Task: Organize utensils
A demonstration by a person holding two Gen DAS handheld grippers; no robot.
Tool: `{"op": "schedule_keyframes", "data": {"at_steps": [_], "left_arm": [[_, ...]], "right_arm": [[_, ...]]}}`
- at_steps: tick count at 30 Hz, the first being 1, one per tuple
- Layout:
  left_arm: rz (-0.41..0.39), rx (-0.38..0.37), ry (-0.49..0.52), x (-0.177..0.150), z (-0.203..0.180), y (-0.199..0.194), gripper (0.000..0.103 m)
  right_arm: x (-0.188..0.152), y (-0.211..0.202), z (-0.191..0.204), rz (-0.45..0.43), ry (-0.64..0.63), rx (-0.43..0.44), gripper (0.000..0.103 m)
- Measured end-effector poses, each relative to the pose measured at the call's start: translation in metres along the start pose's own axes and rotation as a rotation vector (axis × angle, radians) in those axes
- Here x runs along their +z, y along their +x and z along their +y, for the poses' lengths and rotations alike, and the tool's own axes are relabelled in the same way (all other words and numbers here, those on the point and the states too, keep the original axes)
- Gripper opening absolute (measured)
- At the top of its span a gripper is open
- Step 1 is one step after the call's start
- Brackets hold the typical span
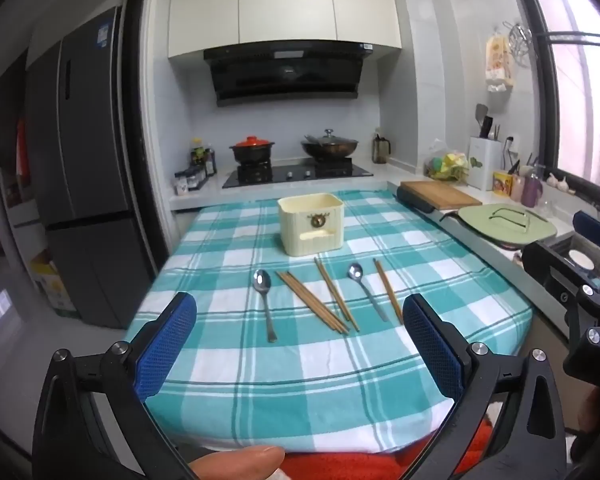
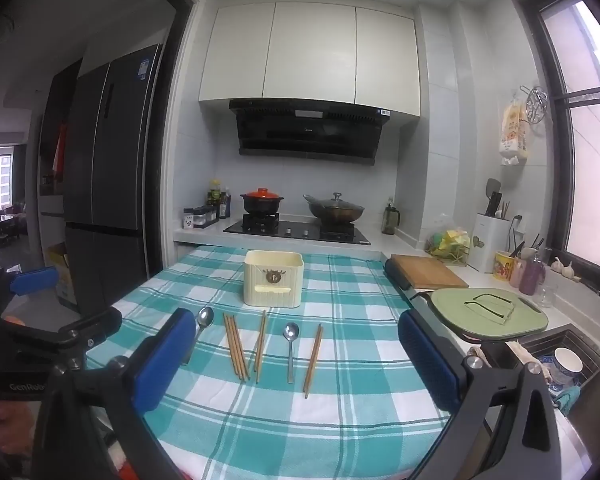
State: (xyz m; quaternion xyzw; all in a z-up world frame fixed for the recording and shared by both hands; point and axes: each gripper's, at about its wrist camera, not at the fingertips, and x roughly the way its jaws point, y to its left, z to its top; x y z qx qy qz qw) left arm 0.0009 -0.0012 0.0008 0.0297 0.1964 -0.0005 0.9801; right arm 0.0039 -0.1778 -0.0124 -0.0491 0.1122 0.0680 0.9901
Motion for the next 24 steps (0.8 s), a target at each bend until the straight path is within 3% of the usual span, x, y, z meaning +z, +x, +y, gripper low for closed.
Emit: {"op": "schedule_keyframes", "data": {"at_steps": [7,24], "left_arm": [[0.01,0.002,-0.009,-0.013,-0.006,0.006,0.103],[0.039,-0.016,-0.01,-0.004,-0.002,0.014,0.103]], "right_arm": [[0.0,-0.002,0.001,-0.009,-0.007,0.002,0.103],[-0.002,0.003,-0.005,0.024,0.001,-0.001,0.103]]}}
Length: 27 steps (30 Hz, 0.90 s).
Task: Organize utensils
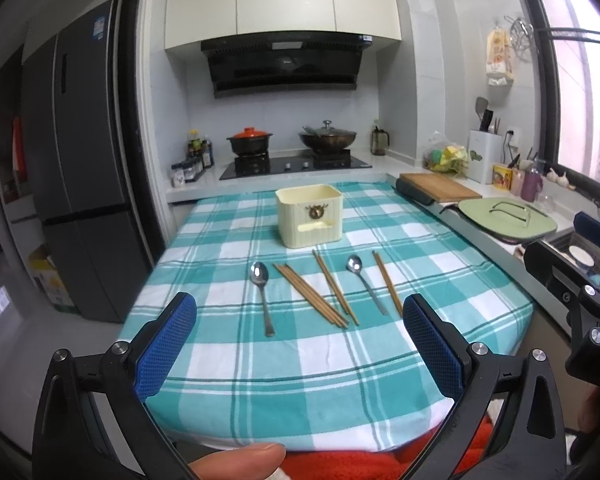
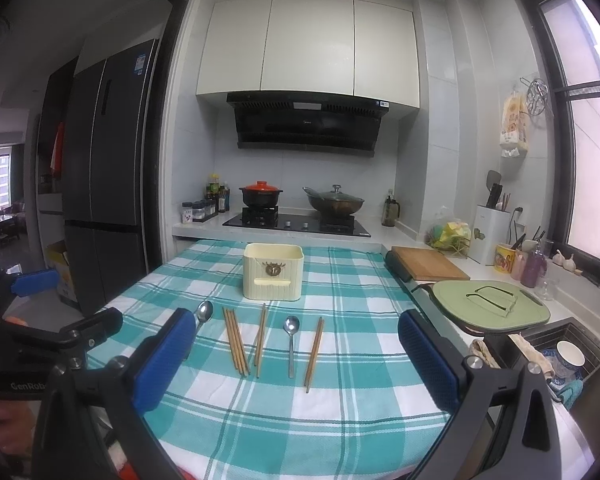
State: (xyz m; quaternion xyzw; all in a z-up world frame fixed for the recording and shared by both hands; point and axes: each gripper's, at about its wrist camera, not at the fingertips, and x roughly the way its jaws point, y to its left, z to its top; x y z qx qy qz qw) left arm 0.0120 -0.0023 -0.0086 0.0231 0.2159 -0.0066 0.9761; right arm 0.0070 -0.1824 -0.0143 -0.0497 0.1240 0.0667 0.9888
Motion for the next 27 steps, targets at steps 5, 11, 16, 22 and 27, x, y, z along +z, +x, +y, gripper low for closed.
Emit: {"op": "schedule_keyframes", "data": {"at_steps": [5,11,16,22,27], "left_arm": [[0.008,0.003,-0.001,0.002,0.0,0.004,0.103],[0.018,0.003,0.004,0.0,-0.003,0.009,0.103],[0.02,0.007,0.006,0.002,-0.004,0.009,0.103],[0.031,0.006,0.007,0.004,-0.003,0.014,0.103],[0.039,0.005,0.014,0.006,-0.004,0.02,0.103]], "right_arm": [[-0.001,0.0,-0.001,0.001,0.002,0.001,0.103],[-0.002,0.005,-0.002,0.019,0.009,0.003,0.103],[-0.001,0.007,-0.004,0.024,0.013,0.003,0.103],[-0.001,0.011,-0.006,0.03,0.016,0.002,0.103],[-0.001,0.016,-0.01,0.042,0.023,-0.001,0.103]]}}
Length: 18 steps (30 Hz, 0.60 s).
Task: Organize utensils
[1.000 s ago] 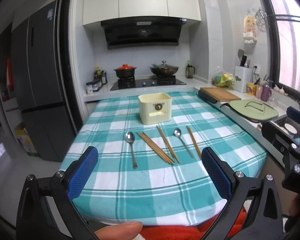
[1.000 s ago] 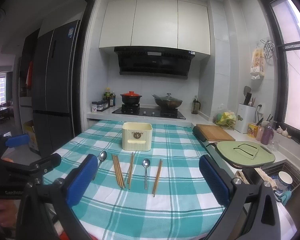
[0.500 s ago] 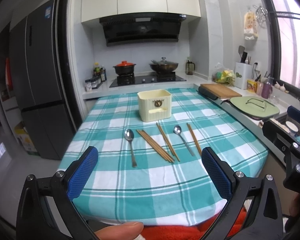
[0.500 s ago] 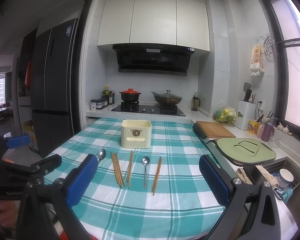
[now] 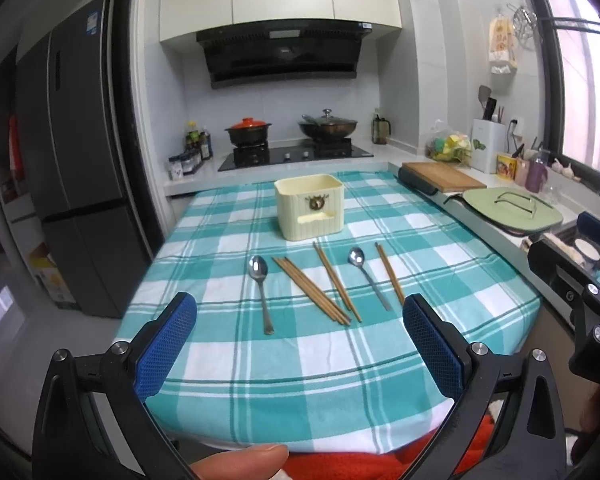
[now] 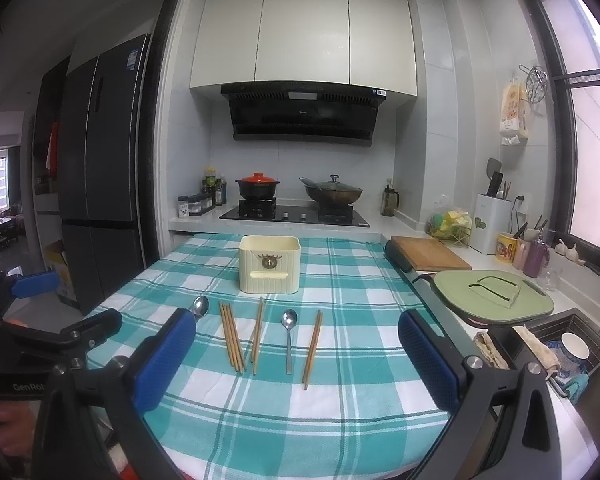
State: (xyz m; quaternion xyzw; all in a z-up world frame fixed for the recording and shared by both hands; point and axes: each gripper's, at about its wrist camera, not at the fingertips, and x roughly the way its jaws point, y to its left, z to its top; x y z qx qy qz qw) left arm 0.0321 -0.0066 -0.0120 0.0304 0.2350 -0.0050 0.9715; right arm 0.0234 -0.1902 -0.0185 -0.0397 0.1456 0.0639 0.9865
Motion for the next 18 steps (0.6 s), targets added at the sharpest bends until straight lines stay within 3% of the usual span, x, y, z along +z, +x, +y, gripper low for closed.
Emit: {"op": "schedule_keyframes", "data": {"at_steps": [18], "left_arm": [[0.019,0.005,0.002,0.001,0.003,0.016,0.103]], "right_arm": [[-0.002,0.013,-0.001,0.023,0.007,-0.001,0.103]]}}
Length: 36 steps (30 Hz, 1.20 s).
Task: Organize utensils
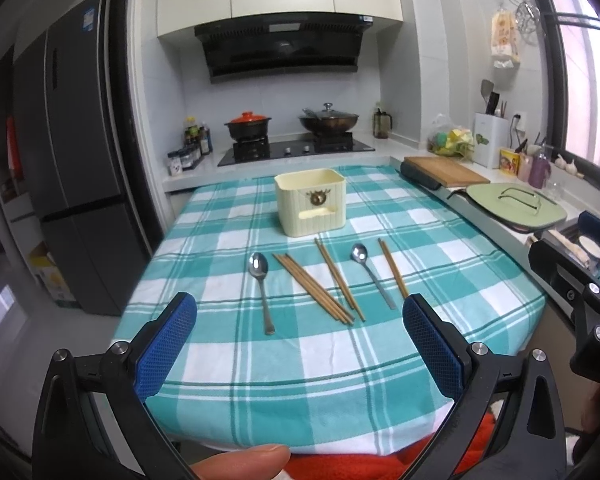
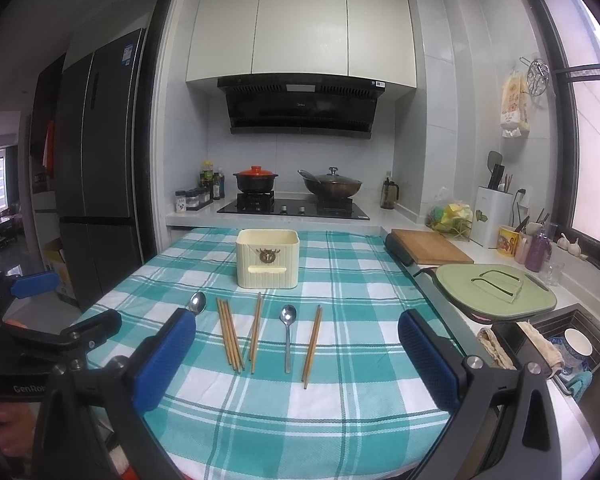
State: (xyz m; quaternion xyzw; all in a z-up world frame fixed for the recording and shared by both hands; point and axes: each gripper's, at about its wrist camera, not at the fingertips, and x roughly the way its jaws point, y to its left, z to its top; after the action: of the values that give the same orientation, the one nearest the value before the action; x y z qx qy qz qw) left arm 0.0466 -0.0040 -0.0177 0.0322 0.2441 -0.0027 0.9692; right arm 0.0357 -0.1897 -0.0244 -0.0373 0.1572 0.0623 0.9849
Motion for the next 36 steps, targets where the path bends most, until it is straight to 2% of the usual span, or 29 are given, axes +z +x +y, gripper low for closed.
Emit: {"op": "schedule_keyframes", "data": {"at_steps": [15,36], "left_arm": [[0.007,0.005,0.0,0.0,0.001,0.005,0.103],[0.069,0.024,0.008,0.003,-0.002,0.032,0.103]], "right_arm": [[0.001,0.004,0.002,0.011,0.0,0.0,0.103],[-0.002,0.028,-0.003,0.074,0.008,0.003,0.103]]}}
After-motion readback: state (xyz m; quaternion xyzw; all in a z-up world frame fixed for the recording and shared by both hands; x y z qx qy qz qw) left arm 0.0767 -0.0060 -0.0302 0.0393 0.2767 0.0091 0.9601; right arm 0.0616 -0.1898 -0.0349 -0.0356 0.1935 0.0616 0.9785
